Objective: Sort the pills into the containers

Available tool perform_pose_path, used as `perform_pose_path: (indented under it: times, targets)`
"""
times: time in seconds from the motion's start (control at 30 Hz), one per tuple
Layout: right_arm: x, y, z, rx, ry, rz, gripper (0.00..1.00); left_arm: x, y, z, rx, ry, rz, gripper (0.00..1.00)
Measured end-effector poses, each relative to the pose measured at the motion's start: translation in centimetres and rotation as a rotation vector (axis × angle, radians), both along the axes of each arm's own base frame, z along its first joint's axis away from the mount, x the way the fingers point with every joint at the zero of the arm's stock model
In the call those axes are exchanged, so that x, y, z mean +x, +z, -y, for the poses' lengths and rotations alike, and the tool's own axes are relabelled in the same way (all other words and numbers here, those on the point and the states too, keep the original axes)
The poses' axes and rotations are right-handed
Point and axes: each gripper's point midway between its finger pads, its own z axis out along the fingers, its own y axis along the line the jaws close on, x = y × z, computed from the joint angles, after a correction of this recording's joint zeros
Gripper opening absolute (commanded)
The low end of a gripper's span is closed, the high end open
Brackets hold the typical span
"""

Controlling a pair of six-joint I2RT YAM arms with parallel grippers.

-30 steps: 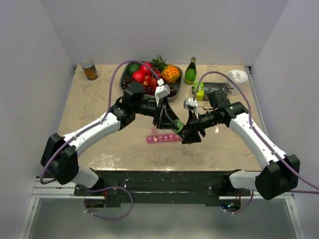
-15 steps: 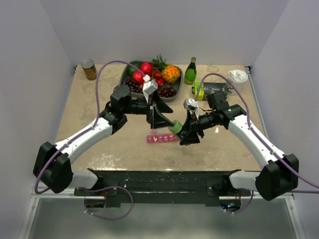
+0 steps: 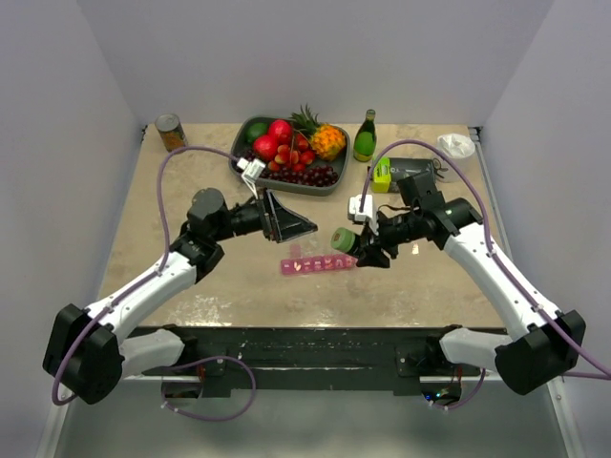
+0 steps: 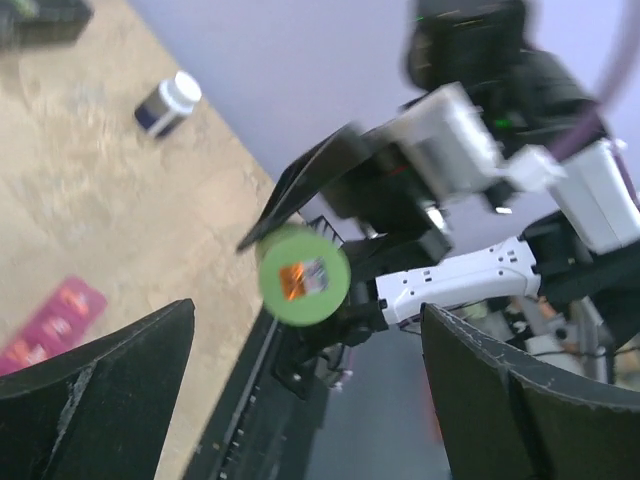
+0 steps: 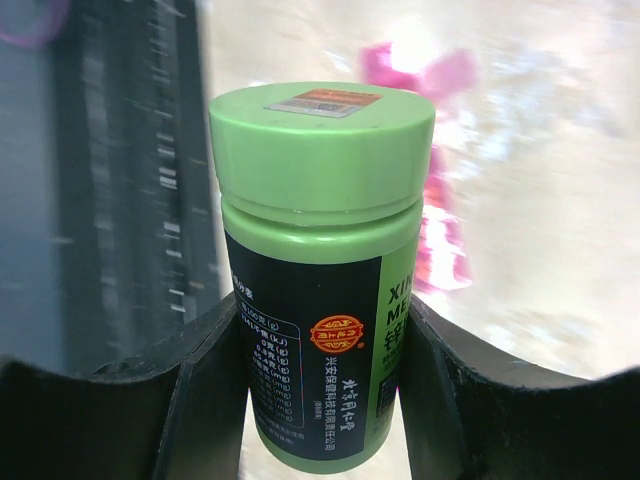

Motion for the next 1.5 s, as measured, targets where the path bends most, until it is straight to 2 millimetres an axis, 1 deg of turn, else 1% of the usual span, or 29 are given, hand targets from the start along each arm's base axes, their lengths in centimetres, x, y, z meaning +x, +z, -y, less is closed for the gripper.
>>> perform_pose_path:
  times: [0.1,0.13,0.23,0.33,0.43,0.53,0.7,0.8,0.87,0.93,1.0,1.03,1.1,1.13,1.2,1.23,1.3,1.4,1.5]
  targets:
    - [1.9,1.3,0.6,-0.086,-0.023,0.15,0.0,0.0,-3.4,0.6,0.012,0.039,-0.172,0.94]
    - [2.3,1.8,0.5,-0.104,-0.026,0.189,0.0,-0.4,-4.2,1.3,0.017,0.033,-0.209,0.93]
    - [3.2,2.7,0.5,-0.146,-0.033,0.265,0.0,-0.7,-5.6,3.0,0.026,0.029,-0.282,0.92]
    - [3.5,2.7,0.5,-0.183,-0.039,0.298,0.0,-0.9,-6.6,4.3,0.03,0.021,-0.321,0.91]
    - [3.8,2.3,0.8,-0.219,-0.055,0.312,0.0,-0.7,-6.9,4.7,0.028,0.026,-0.337,0.88]
    - [3.9,2.1,0.9,-0.232,-0.063,0.317,0.0,-0.5,-6.8,4.8,0.025,0.034,-0.337,0.87]
    - [3.9,2.1,0.6,-0.233,-0.064,0.322,0.0,0.0,-6.1,5.0,0.015,0.044,-0.325,0.87]
    - [3.8,2.1,0.4,-0.23,-0.062,0.324,0.0,0.2,-5.6,5.2,0.01,0.045,-0.317,0.83]
    - [3.8,2.1,0.3,-0.229,-0.063,0.32,0.0,0.3,-5.0,5.5,0.005,0.043,-0.309,0.77]
    - [3.6,2.0,0.3,-0.229,-0.063,0.314,0.0,0.5,-4.6,5.8,0.003,0.041,-0.3,0.61]
    - [3.6,1.9,0.3,-0.231,-0.065,0.31,0.0,0.6,-4.4,6.0,0.005,0.039,-0.292,0.55]
    - [3.5,1.8,0.3,-0.23,-0.067,0.305,0.0,0.7,-4.6,6.0,0.012,0.039,-0.289,0.51]
    - [3.5,1.7,0.3,-0.233,-0.072,0.296,0.0,0.7,-4.8,6.1,0.019,0.037,-0.289,0.47]
    - [3.4,1.6,0.3,-0.234,-0.074,0.287,0.0,0.7,-4.9,6.2,0.025,0.032,-0.283,0.39]
    - [3.2,1.4,0.3,-0.233,-0.08,0.266,0.0,0.6,-5.0,6.2,0.035,0.022,-0.271,0.31]
    - [3.0,1.3,0.2,-0.233,-0.08,0.25,0.0,0.5,-5.1,6.2,0.042,0.014,-0.259,0.21]
    - [2.4,1.0,0.0,-0.222,-0.076,0.202,0.0,0.2,-5.4,6.2,0.061,-0.01,-0.224,0.15]
    - [1.0,0.5,-0.5,-0.192,-0.06,0.099,0.0,-0.9,-5.6,6.1,0.088,-0.086,-0.137,0.09]
    - [-1.3,0.3,-1.3,-0.137,-0.026,-0.053,0.0,-2.6,-5.7,5.9,0.106,-0.219,0.011,0.08]
